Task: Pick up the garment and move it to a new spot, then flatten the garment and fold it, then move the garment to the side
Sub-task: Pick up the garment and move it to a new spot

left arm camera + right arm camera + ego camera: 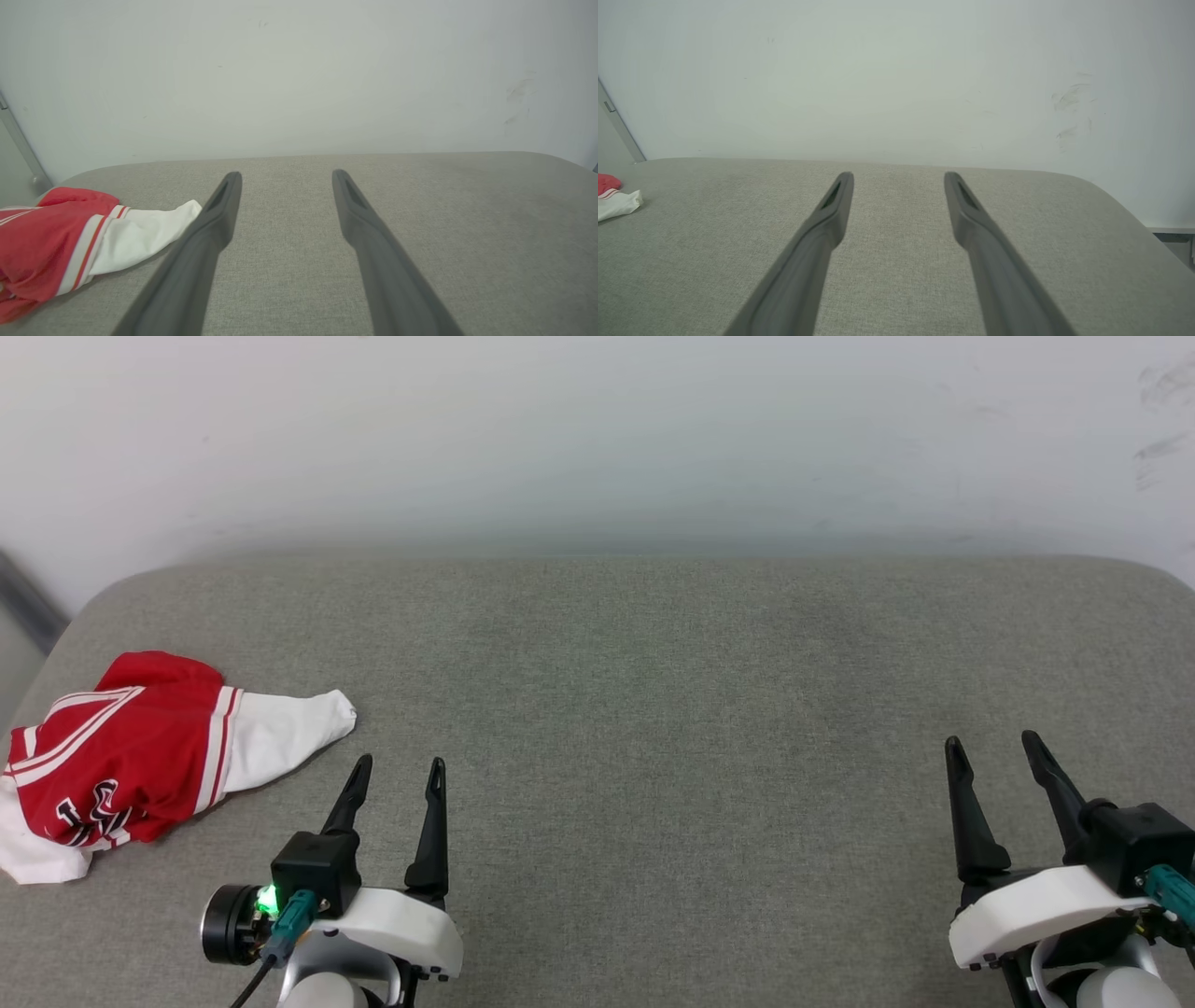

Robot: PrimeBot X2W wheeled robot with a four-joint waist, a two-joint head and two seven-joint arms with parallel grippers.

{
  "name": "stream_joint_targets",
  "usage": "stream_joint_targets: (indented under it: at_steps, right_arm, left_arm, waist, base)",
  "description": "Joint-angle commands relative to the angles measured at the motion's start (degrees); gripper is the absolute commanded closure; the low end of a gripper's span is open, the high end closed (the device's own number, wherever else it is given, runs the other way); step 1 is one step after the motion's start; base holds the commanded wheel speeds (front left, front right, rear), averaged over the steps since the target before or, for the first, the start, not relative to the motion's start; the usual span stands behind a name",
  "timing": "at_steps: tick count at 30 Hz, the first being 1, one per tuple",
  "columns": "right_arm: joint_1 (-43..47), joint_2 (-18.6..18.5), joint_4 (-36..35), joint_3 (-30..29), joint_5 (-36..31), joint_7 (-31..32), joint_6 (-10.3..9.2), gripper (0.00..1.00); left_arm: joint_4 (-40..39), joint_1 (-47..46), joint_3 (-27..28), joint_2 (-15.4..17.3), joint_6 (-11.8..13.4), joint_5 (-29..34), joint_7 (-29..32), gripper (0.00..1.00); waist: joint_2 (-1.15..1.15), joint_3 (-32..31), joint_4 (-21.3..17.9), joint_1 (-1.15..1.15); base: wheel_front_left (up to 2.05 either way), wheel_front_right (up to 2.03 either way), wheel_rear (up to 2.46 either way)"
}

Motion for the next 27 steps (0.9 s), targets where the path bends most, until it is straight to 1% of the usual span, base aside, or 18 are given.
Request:
stream_joint_targets:
  at_steps: [1, 8, 13, 18, 24, 27]
  right_arm:
    - [-0.12, 0.23, 0.14, 0.02, 0.0, -0.37, -0.02, 0.0]
    - [-0.32, 0.23, 0.38, -0.25, 0.42, -0.5, -0.02, 0.0]
    - [-0.47, 0.22, -0.46, 0.08, -0.01, -0.05, -0.02, 0.0]
    - [-0.55, 0.22, -1.62, 1.47, 0.05, 0.41, -0.02, 0.0]
    - [-0.77, 0.2, -3.09, 3.41, 1.12, 0.78, -0.02, 0.0]
    - [-0.21, 0.2, -3.94, 3.48, 1.35, 0.97, -0.02, 0.0]
  left_arm:
    - [0.31, -0.3, 0.17, -0.06, -0.11, -0.29, -0.37, 0.0]
    - [0.86, -0.8, 0.33, -0.19, 0.06, -1.55, -0.3, 0.0]
    - [0.92, -1.75, 0.59, -0.31, 0.01, -2.35, -0.3, 0.0]
    - [0.64, -1.89, 1.4, -0.34, 0.33, -3.02, -0.3, 0.0]
    - [-0.21, -2.3, 2.73, -0.36, 0.78, -5.21, -0.3, 0.0]
    - [-0.45, -1.95, 3.28, -0.34, 1.07, -5.66, -0.3, 0.0]
  waist:
    - [0.0, -0.02, 0.01, 0.0]
    - [0.0, 0.23, 0.85, 0.0]
    - [0.0, 0.96, 3.51, 0.0]
    - [0.0, 1.53, 7.8, 0.0]
    - [0.0, 2.18, 14.07, 0.0]
    - [0.0, 2.34, 17.36, 0.0]
  base:
    - [0.0, 0.0, 0.0]
    - [0.0, 0.0, 0.0]
    - [0.0, 0.0, 0.0]
    - [0.0, 0.0, 0.0]
    - [0.0, 0.0, 0.0]
    - [0.0, 0.0, 0.0]
